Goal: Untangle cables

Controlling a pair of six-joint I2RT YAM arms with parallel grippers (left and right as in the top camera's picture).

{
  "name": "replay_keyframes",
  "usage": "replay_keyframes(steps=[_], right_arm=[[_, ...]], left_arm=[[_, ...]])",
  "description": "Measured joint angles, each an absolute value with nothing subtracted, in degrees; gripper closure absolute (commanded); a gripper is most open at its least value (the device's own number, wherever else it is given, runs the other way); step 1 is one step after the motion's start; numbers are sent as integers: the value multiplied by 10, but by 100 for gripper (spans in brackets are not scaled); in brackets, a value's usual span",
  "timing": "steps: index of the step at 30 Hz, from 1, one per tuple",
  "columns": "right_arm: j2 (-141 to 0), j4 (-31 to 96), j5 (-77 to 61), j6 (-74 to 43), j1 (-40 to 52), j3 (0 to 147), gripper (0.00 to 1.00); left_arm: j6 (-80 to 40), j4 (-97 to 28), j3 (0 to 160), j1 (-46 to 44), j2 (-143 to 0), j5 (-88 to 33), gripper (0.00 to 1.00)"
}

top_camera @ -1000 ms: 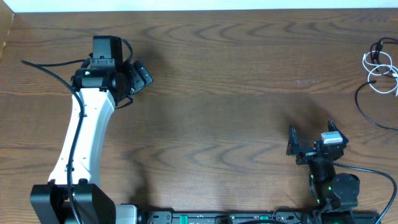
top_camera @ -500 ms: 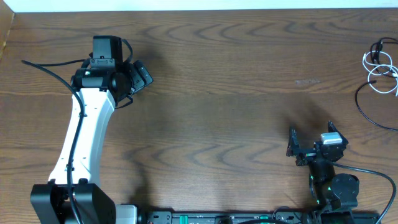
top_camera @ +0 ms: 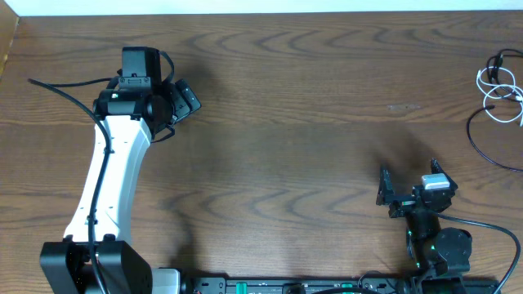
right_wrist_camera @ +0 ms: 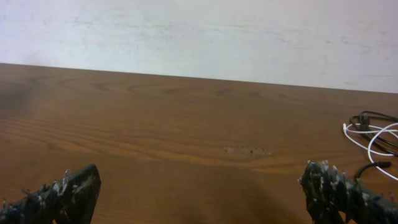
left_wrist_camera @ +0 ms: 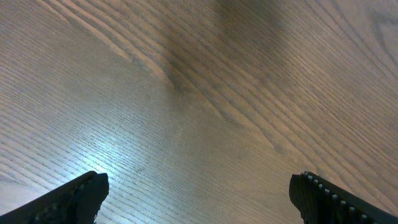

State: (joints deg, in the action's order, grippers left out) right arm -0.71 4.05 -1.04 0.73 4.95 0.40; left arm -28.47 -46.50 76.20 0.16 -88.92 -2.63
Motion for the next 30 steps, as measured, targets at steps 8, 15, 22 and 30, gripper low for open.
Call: replay_keyframes(steps=[8, 15, 22, 30], right_arm=[[-7, 41, -10, 7, 50, 4, 1], [-7, 41, -10, 7, 50, 4, 1], [-5, 41, -6, 7, 50, 4, 1], [-6, 41, -6, 7, 50, 4, 1]], left_arm=[[-284, -464, 743, -1, -843, -26, 2], [-225, -265, 574, -2, -619, -26, 2], [-157, -36, 288, -2, -403, -26, 2], [-35, 29, 101, -2, -171, -26, 2]])
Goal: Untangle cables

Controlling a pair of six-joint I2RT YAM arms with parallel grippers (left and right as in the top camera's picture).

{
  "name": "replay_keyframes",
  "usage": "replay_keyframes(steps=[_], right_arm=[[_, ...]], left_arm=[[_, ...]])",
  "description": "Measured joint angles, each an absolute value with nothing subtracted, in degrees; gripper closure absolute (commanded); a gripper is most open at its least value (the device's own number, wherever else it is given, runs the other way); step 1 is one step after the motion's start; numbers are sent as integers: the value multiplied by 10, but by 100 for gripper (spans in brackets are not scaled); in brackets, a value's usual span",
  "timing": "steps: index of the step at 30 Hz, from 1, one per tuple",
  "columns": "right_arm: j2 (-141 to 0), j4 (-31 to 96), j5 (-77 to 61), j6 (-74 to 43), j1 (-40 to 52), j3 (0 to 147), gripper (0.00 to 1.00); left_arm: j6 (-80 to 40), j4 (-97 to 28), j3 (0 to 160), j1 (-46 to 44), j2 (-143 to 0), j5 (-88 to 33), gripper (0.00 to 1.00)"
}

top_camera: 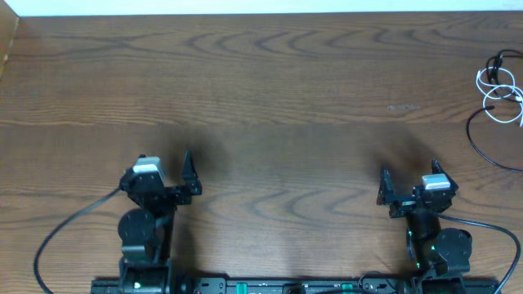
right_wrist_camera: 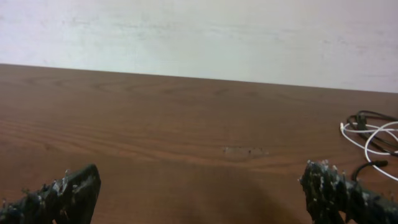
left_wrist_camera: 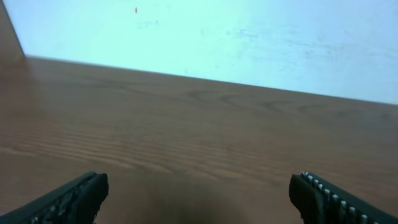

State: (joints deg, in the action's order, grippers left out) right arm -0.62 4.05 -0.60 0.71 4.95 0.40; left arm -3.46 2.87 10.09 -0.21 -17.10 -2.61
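Observation:
The tangled cables lie at the table's far right edge: a white cable [top_camera: 499, 92] looped together with a thin black cable [top_camera: 487, 139]. The right wrist view shows the same white loop [right_wrist_camera: 374, 140] and black cable [right_wrist_camera: 372, 116] at its right side. My right gripper [top_camera: 409, 180] rests near the front edge, open and empty [right_wrist_camera: 199, 183], well short of the cables. At the front left my left gripper [top_camera: 163, 173] is also open with nothing between its fingers [left_wrist_camera: 199, 190]. It faces across bare wood, and no cable shows in its view.
The brown wooden table [top_camera: 270, 98] runs back to a pale wall [right_wrist_camera: 199, 37]. A wooden edge piece [top_camera: 8, 37] stands at the far left corner. The arm bases and a black rail [top_camera: 286, 286] sit along the front edge.
My left arm was stretched out over the far left of the table, its gripper facing down at the wood. Now it is folded back at the front left, facing level across the table. My right arm has not moved.

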Motion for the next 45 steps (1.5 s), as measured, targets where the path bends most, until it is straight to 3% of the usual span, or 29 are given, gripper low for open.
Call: replay_keyframes(steps=[7, 17, 45], right_arm=[[-6, 41, -6, 7, 50, 4, 1], [-6, 41, -6, 7, 50, 4, 1], [-6, 41, -6, 7, 50, 4, 1]], left_arm=[[4, 26, 10, -2, -71, -26, 2], [33, -12, 7, -2, -8, -26, 2], [35, -13, 8, -1, -11, -26, 2]])
